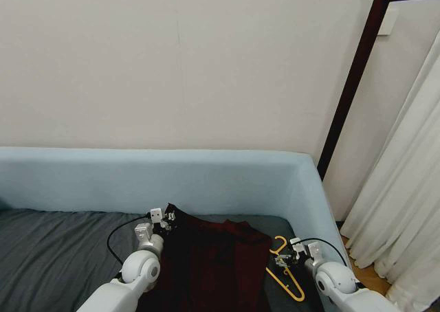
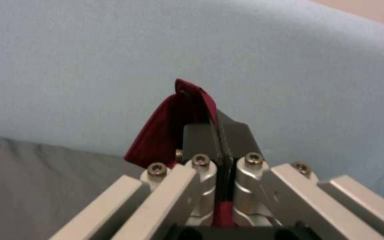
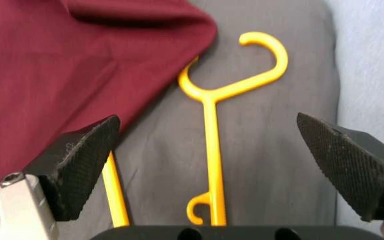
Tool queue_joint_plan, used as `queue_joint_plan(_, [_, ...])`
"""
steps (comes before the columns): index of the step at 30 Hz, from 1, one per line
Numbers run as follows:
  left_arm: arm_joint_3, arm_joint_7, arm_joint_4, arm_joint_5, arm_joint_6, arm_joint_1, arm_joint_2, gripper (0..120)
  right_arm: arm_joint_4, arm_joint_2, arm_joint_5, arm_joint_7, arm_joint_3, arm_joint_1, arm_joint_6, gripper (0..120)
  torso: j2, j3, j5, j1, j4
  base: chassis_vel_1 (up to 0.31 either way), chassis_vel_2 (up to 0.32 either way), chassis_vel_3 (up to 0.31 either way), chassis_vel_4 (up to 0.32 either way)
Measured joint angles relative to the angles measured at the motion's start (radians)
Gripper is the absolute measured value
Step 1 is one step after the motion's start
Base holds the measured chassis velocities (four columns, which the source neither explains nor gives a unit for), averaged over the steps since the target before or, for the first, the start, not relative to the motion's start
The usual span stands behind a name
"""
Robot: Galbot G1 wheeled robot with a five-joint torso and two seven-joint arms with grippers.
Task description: Pick up the clothes from the sofa and hang them on the clothes hanger.
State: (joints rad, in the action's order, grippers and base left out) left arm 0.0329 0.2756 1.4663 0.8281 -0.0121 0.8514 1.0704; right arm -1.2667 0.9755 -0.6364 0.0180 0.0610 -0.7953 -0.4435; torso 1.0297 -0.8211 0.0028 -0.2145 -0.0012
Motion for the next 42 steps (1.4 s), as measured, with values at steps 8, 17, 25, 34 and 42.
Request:
queue_joint_plan(8, [0.002, -0.004, 0.01, -0.004, -0.001, 0.002, -0.007, 0, 0.051, 0.023, 0.042, 0.023, 0.023, 0.044, -0.053, 100, 0.0, 0.0, -0.0001, 0.0, -0.0001, 0.0, 0.0, 0.0, 0.0])
queue_joint_plan(17, [0.007, -0.008, 0.016, -0.005, -0.002, 0.008, -0.012, 0, 0.14, 0.036, 0.042, 0.096, 0.069, 0.099, -0.124, 100, 0.0, 0.0, -0.0001, 0.0, -0.0002, 0.0, 0.0, 0.0, 0.0])
queue_joint_plan(25, [0.005, -0.008, 0.009, -0.006, -0.001, 0.006, -0.008, 0, 0.25, 0.088, 0.084, 0.129, 0.055, 0.131, -0.093, 98, 0.0, 0.0, -0.0001, 0.0, -0.0002, 0.0, 0.0, 0.0, 0.0])
queue_joint_plan(34, [0.001, -0.008, 0.0, -0.009, -0.001, -0.004, -0.004, 0, 0.322, 0.099, 0.093, 0.17, 0.069, 0.16, -0.064, 69, 0.0, 0.0, -0.0003, 0.0, -0.0002, 0.0, 0.0, 0.0, 0.0])
queue_joint_plan(42, [0.001, -0.006, -0.009, -0.01, -0.001, -0.008, -0.005, 0, 0.323, 0.095, 0.105, 0.182, 0.078, 0.164, -0.062, 43, 0.0, 0.0, -0.0003, 0.0, -0.0002, 0.0, 0.0, 0.0, 0.0])
